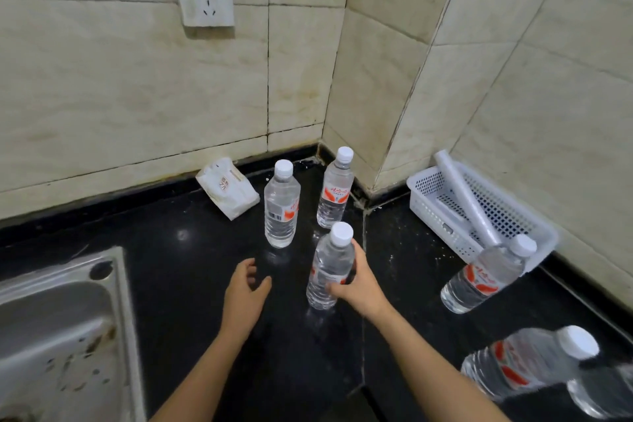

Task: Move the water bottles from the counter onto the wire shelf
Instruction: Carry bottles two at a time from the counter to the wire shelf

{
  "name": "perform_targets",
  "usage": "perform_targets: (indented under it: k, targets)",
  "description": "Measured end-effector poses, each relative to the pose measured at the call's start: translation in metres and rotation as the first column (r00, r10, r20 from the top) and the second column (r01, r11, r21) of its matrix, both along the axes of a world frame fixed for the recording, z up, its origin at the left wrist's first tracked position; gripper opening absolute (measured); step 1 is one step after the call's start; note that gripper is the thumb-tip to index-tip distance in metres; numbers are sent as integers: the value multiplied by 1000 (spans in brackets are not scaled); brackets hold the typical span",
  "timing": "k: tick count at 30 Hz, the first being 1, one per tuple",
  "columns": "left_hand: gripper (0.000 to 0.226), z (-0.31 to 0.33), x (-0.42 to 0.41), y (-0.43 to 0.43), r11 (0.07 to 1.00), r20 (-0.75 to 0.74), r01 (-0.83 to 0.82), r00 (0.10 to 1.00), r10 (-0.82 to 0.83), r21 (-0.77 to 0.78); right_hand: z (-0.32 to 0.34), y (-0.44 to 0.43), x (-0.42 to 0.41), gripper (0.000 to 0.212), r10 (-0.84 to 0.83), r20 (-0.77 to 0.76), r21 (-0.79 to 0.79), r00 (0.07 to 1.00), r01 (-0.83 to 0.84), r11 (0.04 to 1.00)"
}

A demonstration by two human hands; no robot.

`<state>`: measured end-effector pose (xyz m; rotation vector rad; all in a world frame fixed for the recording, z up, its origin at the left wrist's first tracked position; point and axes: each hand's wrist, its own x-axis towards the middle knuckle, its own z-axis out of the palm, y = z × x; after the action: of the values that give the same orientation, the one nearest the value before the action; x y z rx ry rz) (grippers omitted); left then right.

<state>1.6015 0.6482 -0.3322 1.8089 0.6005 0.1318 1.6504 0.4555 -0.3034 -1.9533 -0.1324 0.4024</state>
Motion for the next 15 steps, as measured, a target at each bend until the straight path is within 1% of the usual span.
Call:
perform_targets:
  k: [3, 5, 7, 10, 13, 15]
  targets:
    - [66, -4, 35, 13, 999, 3, 38, 999, -38, 17, -4, 12, 5, 81, -82, -28, 58, 996, 83, 995]
    - [78, -5, 62, 18, 995, 32, 75, 996, -77, 60, -5, 19, 6, 72, -165, -19, 21, 986, 166, 986]
    - [90, -2, 88, 18, 991, 62, 95, 993, -101, 92, -4, 29, 4, 71, -250, 0, -26, 968, 250, 968]
    - [105, -1, 119, 10, 989, 108, 75, 990, -88, 127, -5, 47, -4, 76, -374, 44, -41, 926, 376, 926]
    - [107, -4, 133, -3, 999, 132, -10, 991, 4, 39, -5, 58, -11, 63, -450, 104, -57, 887, 457, 888]
    - [97, -5, 136, -7, 997, 150, -71, 986, 76, -36, -3, 58, -11, 62, -465, 98, -80, 880, 473, 877]
